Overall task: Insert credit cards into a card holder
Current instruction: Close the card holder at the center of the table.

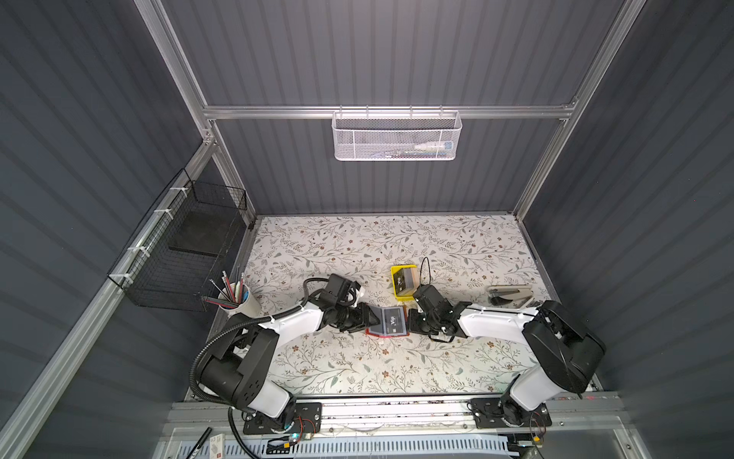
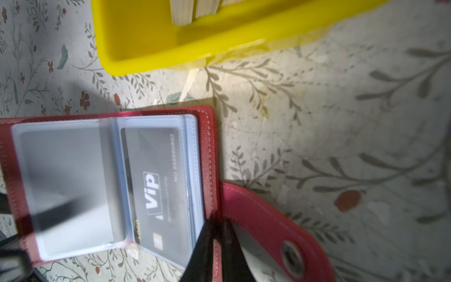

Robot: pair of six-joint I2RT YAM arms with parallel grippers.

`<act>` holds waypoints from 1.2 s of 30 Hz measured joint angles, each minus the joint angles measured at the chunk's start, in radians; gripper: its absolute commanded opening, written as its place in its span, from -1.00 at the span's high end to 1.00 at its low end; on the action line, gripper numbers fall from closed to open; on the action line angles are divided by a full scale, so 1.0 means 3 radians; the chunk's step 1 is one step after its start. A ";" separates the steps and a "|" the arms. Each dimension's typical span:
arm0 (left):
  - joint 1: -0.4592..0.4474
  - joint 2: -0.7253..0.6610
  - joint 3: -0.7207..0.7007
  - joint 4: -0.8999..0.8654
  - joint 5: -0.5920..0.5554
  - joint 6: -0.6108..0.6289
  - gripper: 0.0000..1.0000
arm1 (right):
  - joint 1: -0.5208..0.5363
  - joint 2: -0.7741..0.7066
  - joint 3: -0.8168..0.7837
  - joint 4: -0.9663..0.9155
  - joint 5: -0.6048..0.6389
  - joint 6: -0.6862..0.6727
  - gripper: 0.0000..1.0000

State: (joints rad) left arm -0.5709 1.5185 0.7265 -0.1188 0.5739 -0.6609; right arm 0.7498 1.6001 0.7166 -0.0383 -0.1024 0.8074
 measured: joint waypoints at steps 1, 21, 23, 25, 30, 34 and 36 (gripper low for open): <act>-0.0039 0.0000 0.0018 0.0027 0.0003 -0.0023 0.01 | 0.0000 0.0000 0.0000 0.0000 0.0000 0.0000 0.76; -0.0303 0.0327 0.0062 0.0718 0.0033 -0.0404 0.18 | 0.0005 -0.0011 0.0014 -0.0050 0.0032 0.0011 0.72; -0.0319 0.0376 0.0062 0.0755 0.0019 -0.0408 0.22 | 0.0011 -0.0038 0.0017 -0.0097 0.0058 0.0010 0.72; -0.0346 0.0435 0.0064 0.0783 0.0005 -0.0415 0.26 | 0.0013 -0.0094 0.0034 -0.0177 0.0107 0.0010 0.71; -0.0413 0.0543 0.0069 0.0818 -0.0052 -0.0421 0.30 | 0.0013 -0.0326 0.0098 -0.0328 0.0219 -0.0004 0.69; -0.0439 0.0593 0.0100 0.0847 -0.0075 -0.0420 0.31 | 0.0013 -0.0418 0.0169 -0.0366 0.0209 -0.0042 0.66; -0.0449 0.0605 0.0106 0.0865 -0.0078 -0.0421 0.32 | 0.0013 -0.0399 0.0215 -0.0369 0.0159 -0.0076 0.66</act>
State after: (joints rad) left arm -0.7055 1.7000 0.7582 0.1406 0.5507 -0.7872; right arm 0.7536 1.4803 0.7811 -0.1490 -0.0547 0.7845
